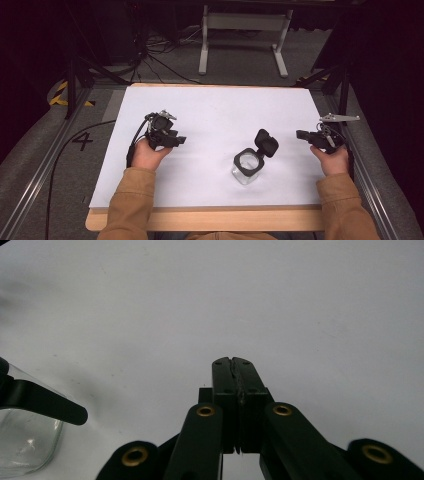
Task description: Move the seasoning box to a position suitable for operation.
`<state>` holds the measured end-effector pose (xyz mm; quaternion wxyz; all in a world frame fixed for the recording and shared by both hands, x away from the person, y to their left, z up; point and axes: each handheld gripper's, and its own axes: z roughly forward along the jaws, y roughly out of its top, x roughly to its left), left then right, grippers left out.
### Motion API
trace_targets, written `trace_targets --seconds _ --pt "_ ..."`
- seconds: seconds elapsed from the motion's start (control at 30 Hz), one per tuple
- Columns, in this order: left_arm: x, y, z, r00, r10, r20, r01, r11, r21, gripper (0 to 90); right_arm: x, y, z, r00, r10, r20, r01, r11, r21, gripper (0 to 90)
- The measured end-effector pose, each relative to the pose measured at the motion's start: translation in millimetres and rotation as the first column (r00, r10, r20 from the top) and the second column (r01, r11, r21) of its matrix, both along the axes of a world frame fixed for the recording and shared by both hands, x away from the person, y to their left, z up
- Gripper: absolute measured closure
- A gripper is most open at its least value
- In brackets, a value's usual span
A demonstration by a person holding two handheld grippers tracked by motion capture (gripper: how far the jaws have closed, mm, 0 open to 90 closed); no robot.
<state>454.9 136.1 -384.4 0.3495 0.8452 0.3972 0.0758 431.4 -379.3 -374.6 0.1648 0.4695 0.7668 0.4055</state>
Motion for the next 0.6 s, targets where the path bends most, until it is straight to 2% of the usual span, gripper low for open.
trace_targets --seconds 0.17,0.23,0.3,0.33,0.43,0.53,0.57,0.6 --pt "-2.0 0.8 3.4 0.9999 -0.003 0.012 0.003 1.0 0.001 59.5 -1.3 3.2 3.0 0.9999 0.011 0.008 -0.011 1.0 0.0 89.1" --pt "-2.3 0.7 5.3 1.0 -0.001 0.009 0.001 0.9997 -0.026 62.2 -2.8 2.4 3.9 0.9998 0.011 0.014 -0.011 1.0 -0.002 89.0" --pt "-2.6 0.0 7.0 1.0 -0.007 -0.001 0.007 0.9995 -0.033 64.8 -3.8 2.3 4.5 0.9999 0.01 0.01 -0.01 1.0 0.001 89.1" --pt "-2.7 -2.0 8.4 0.9999 -0.015 0.004 0.016 0.999 -0.042 64.8 -4.6 1.8 4.7 0.9998 0.012 0.014 -0.012 1.0 -0.004 89.1" --pt "-5.1 -10.7 14.0 0.9975 -0.069 0.016 0.069 0.996 -0.056 75.5 -9.9 1.8 7.8 0.9997 0.014 0.022 -0.014 1.0 -0.002 89.1" --pt "-8.7 -20.4 17.5 0.9927 -0.117 0.028 0.118 0.9919 -0.046 82.8 -13.0 1.9 11.1 0.9994 0.016 0.031 -0.016 1.0 -0.002 89.1" --pt "-8.7 -20.4 17.5 0.9927 -0.117 0.028 0.118 0.9919 -0.046 86.1 -13.0 1.9 11.1 0.9994 0.016 0.031 -0.016 1.0 -0.002 89.1" --pt "-10.2 -22.9 19.5 0.989 -0.146 0.025 0.147 0.9873 -0.06 86.1 -13.6 2.0 12.0 0.9992 0.019 0.035 -0.019 1.0 -0.003 89.0"
